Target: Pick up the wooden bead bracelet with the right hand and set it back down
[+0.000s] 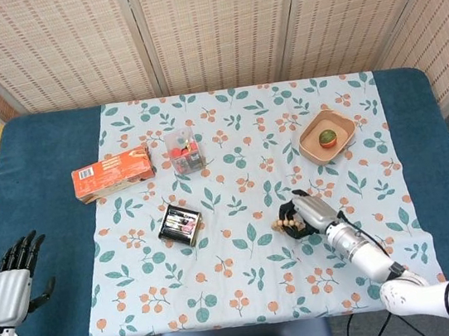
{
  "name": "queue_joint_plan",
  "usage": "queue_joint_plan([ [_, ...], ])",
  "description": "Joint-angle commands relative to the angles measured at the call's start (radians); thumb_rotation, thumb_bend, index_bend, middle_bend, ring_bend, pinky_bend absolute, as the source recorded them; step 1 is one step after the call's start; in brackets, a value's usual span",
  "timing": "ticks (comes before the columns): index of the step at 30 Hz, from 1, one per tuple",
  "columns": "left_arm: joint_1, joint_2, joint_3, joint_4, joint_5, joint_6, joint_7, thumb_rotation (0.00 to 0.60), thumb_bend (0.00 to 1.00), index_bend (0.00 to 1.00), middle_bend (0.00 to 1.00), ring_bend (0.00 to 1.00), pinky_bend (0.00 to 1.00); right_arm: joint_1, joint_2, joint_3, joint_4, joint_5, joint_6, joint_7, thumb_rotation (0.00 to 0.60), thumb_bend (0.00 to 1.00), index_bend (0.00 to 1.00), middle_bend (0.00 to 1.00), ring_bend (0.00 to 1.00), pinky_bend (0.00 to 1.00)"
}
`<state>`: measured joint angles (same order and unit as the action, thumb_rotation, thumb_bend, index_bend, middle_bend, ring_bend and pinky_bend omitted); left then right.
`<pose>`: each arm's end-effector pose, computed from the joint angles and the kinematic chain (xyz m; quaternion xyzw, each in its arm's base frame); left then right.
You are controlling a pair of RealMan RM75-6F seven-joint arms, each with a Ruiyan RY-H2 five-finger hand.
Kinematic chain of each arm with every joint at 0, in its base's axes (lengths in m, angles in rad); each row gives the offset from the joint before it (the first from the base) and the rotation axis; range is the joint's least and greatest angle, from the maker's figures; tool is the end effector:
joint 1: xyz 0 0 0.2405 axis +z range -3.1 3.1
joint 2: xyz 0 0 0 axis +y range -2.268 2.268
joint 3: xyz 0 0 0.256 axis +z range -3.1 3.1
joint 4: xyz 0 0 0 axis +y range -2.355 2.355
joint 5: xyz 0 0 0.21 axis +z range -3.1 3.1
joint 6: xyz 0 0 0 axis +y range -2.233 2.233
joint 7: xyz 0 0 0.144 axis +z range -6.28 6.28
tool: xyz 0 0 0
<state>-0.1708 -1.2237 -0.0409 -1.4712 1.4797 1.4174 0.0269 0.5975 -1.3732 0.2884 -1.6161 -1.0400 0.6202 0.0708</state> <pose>-0.3198 0.2084 0.1296 -0.6274 -0.3699 -0.3695 0.5770 -0.1861 -0.3234 0.0072 0.6386 -0.6209 0.3508 0.2893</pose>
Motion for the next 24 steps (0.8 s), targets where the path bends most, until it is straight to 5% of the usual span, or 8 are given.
queue_joint_plan([
  [1,0.0,-0.001,-0.001,0.0,0.0,0.0,0.001,0.6,0.41,0.0,0.0,0.0,0.14,-0.009,0.104,0.113,-0.075,0.047,-0.095,0.201,0.6,0.62,0.85,0.71,0.29,0.0],
  [4,-0.001,-0.003,-0.001,0.001,-0.002,-0.004,0.002,0.6,0.41,0.0,0.0,0.0,0.14,-0.032,0.116,0.148,-0.095,0.073,-0.127,0.33,0.6,0.65,0.85,0.71,0.3,0.0],
  [8,-0.005,-0.007,0.0,0.003,-0.001,-0.012,0.006,0.6,0.41,0.0,0.0,0.0,0.14,-0.11,0.11,0.245,-0.132,0.148,-0.28,0.645,0.6,0.67,0.83,0.71,0.31,0.0],
  [11,-0.006,-0.009,0.001,0.005,0.0,-0.013,0.008,0.6,0.41,0.0,0.0,0.0,0.14,-0.173,0.083,0.292,-0.116,0.136,-0.419,0.763,0.588,0.68,0.77,0.71,0.31,0.01],
  [17,-0.006,-0.008,-0.001,0.008,-0.003,-0.014,0.001,0.6,0.41,0.0,0.0,0.0,0.14,-0.302,-0.004,0.361,-0.098,0.068,-0.529,0.788,0.441,0.68,0.7,0.71,0.31,0.01],
  [24,-0.009,-0.01,-0.002,0.014,-0.007,-0.024,-0.004,0.6,0.41,0.0,0.0,0.0,0.14,-0.435,-0.08,0.494,-0.1,0.025,-0.66,0.7,0.325,0.67,0.45,0.62,0.25,0.01],
])
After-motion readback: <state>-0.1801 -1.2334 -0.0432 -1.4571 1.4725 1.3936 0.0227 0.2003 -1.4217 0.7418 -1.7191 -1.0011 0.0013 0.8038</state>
